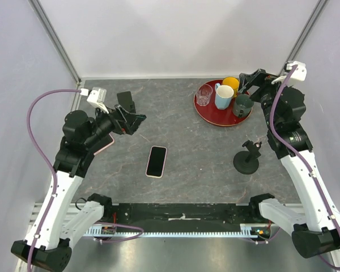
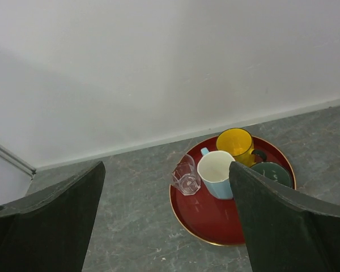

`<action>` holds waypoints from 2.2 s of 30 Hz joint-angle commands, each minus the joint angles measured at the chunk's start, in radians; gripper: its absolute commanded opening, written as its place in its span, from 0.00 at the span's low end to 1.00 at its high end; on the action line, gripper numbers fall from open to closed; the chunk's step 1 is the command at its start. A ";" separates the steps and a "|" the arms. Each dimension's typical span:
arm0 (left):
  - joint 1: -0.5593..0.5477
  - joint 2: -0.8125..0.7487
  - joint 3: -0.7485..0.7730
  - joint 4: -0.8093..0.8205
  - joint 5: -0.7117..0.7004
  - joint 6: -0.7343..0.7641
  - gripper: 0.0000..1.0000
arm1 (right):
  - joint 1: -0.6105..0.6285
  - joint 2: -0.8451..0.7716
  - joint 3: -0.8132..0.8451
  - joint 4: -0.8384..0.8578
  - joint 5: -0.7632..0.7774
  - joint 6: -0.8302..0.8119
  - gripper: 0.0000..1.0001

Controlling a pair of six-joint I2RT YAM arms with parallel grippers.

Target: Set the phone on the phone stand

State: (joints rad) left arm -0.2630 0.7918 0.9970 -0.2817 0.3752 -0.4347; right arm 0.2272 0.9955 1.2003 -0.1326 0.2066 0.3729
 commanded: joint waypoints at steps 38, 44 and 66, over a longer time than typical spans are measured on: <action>-0.700 1.437 0.620 0.871 0.337 -0.691 0.75 | 0.021 -0.090 -0.001 -0.065 0.208 -0.118 0.98; -0.722 1.459 0.638 0.863 0.327 -0.696 0.64 | 0.026 -0.086 -0.008 -0.050 0.205 -0.117 0.98; -0.636 1.106 0.399 0.704 0.169 -0.611 0.02 | 0.066 -0.015 -0.051 0.051 0.070 -0.172 0.98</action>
State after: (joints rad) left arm -0.9630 2.0819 1.4601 0.4164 0.5991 -1.0866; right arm 0.2882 0.9428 1.1557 -0.1570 0.3656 0.2234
